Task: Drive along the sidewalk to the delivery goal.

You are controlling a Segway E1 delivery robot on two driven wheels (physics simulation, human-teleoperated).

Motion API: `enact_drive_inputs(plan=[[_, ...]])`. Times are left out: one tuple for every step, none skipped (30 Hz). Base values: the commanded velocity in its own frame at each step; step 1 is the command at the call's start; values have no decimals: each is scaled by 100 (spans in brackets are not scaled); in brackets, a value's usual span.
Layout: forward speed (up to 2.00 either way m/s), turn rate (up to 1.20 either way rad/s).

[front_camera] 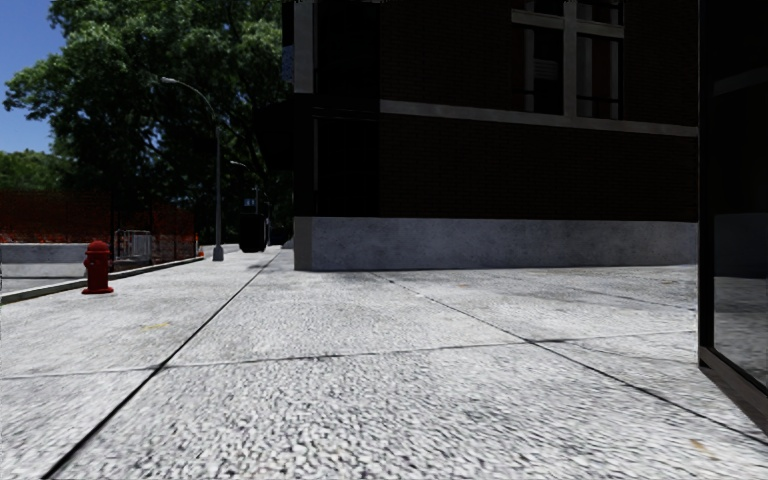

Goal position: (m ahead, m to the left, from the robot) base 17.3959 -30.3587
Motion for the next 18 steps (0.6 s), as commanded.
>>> enact_drive_inputs(plan=[[200,-40],[200,-40],[200,-40],[200,-40],[200,-40],[200,-40],[200,-40],[200,-40],[200,-40],[200,-40],[200,-40],[200,-40],[200,-42],[200,-47],[200,-47],[200,-49],[200,-49],[200,-49]])
